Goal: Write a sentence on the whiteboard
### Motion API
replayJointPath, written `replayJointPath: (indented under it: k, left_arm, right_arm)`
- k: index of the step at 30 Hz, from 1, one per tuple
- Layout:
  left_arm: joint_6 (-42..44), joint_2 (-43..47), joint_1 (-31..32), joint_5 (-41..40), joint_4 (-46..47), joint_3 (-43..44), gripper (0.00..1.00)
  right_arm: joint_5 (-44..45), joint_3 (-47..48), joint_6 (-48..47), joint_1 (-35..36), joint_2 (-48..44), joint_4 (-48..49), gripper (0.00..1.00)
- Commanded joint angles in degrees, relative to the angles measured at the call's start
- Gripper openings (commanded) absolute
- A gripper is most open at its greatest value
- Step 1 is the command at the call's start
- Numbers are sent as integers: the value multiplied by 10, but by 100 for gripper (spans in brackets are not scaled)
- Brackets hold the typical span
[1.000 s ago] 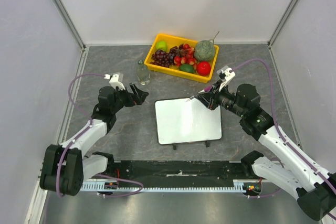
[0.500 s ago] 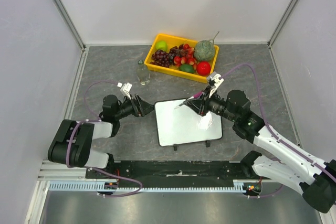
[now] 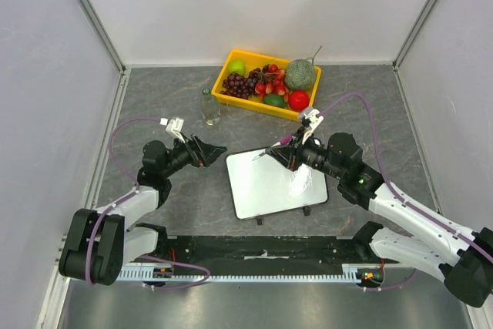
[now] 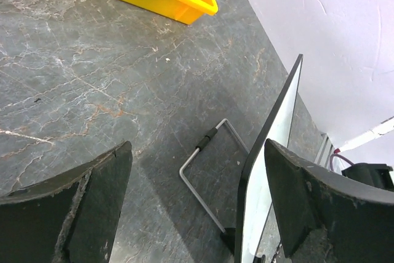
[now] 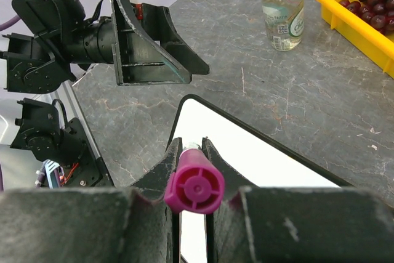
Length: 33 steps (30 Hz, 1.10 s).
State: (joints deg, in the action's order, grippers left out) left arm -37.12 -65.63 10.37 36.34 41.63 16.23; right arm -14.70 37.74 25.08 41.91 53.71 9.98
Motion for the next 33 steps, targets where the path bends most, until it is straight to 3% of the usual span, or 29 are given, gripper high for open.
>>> replayJointPath:
  k: [1, 7, 17, 24, 33]
  left_arm:
    - [0, -8, 3, 57, 56, -10, 92]
    - [-25, -63, 34, 124, 160, -20, 86]
    - [5, -78, 48, 141, 119, -22, 67]
    - [29, -92, 49, 162, 94, -19, 59]
    - [38, -121, 48, 178, 90, -13, 18]
  right_arm:
    - [6, 8, -2, 6, 2, 38, 0]
    - [4, 6, -3, 12, 13, 50, 0]
    - [21, -19, -11, 24, 21, 72, 0]
    - [42, -37, -28, 46, 33, 100, 0]
    - [79, -53, -52, 77, 45, 127, 0]
